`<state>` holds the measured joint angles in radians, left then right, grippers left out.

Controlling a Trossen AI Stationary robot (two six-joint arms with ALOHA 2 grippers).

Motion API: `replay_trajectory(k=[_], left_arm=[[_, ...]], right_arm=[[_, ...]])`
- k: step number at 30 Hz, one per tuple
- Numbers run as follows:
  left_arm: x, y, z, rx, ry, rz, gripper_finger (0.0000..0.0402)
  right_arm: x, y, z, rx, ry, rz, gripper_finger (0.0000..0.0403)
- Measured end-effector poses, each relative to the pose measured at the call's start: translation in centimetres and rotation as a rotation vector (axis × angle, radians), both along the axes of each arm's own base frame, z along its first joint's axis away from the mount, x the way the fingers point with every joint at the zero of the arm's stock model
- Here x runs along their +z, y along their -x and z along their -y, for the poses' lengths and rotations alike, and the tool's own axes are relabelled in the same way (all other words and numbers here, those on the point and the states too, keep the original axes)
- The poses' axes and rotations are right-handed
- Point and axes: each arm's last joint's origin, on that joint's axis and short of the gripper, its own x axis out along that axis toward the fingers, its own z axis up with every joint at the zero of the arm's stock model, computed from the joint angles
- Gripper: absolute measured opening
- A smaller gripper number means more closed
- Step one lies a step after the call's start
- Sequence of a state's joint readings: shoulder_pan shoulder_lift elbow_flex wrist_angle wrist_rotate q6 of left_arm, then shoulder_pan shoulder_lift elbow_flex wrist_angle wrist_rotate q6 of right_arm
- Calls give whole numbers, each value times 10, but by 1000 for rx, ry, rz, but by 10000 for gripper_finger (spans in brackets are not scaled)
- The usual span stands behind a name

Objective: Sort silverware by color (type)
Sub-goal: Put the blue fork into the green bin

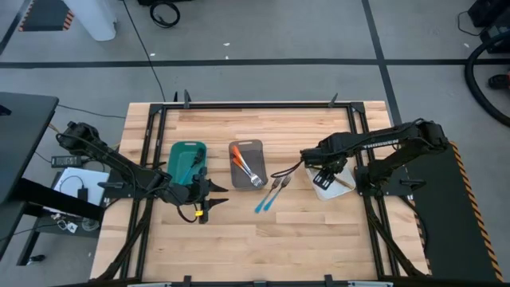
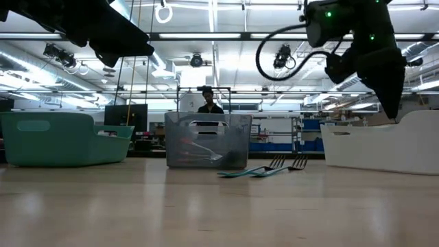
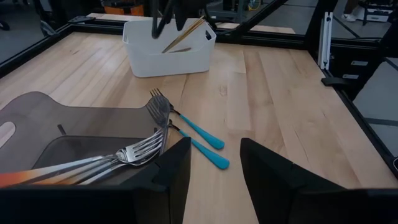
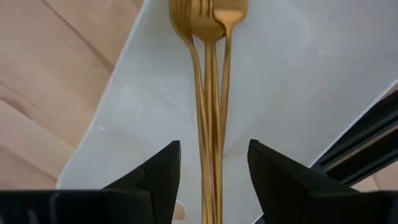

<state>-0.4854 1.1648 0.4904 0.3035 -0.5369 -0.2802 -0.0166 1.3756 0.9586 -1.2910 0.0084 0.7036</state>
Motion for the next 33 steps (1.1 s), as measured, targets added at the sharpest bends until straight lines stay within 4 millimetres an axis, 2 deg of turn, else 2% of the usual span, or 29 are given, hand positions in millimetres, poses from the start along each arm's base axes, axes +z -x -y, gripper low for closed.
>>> replay_trajectory(k=[12, 26, 33], left_arm=[[0, 0, 0, 1, 2, 0, 149], [0, 0, 0, 1, 5, 0, 149], [0, 0, 0, 5, 17, 1, 149]], right_arm=[[19, -7, 0, 12, 36, 55, 191], [19, -8, -8, 46, 44, 67, 191], [19, -19, -13, 95, 40, 181, 191]])
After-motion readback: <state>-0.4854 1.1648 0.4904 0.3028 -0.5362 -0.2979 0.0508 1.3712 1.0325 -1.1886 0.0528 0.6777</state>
